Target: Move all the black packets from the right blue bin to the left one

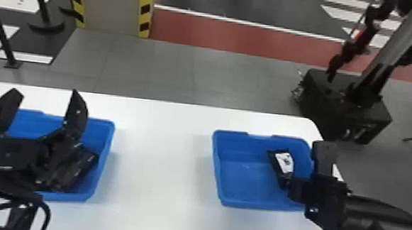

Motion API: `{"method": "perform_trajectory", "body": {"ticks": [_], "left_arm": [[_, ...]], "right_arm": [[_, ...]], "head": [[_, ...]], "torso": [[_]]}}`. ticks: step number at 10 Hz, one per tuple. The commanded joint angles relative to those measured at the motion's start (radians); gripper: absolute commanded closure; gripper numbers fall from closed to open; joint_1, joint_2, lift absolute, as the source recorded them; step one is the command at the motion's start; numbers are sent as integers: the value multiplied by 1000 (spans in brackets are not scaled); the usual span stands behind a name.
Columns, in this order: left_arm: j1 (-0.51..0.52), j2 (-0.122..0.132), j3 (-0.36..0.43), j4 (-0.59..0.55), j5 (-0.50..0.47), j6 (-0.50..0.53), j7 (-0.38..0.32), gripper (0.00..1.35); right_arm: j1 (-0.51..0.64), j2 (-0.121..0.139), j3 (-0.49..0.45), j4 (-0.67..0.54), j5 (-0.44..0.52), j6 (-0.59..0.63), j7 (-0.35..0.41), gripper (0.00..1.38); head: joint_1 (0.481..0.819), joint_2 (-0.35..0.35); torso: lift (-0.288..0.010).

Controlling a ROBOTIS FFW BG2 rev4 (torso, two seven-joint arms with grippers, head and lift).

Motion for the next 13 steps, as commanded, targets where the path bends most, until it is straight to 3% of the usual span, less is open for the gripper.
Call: {"method": "perform_trajectory", "body": {"ticks": [1, 4, 6, 9, 11, 13], "left_arm": [[0, -1, -5, 0, 16, -1, -2, 94], [7, -1, -18, -17, 93, 21, -6, 94], [27, -1, -12, -101, 110, 166, -6, 94], [22, 3, -12, -226, 138, 365, -21, 94], [-7, 6, 5, -243, 155, 495, -107, 122], [-25, 5, 0, -248, 158, 581, -138, 140]], "right_arm": [[41, 1, 0, -24, -33, -100, 0, 1159], [225, 19, 3, -318, -61, -309, 3, 1159], [262, 27, 3, -394, -78, -419, 92, 1159], [205, 27, 66, -409, -75, -437, 204, 1159], [131, 11, 160, -352, -89, -437, 245, 1159], [73, 1, 262, -306, -139, -454, 287, 1159]], "head": [[695, -178], [695, -166], [695, -140], [695, -104], [686, -73], [678, -44]], "torso": [[-110], [-110], [-110], [-110], [-110], [-110]]}}
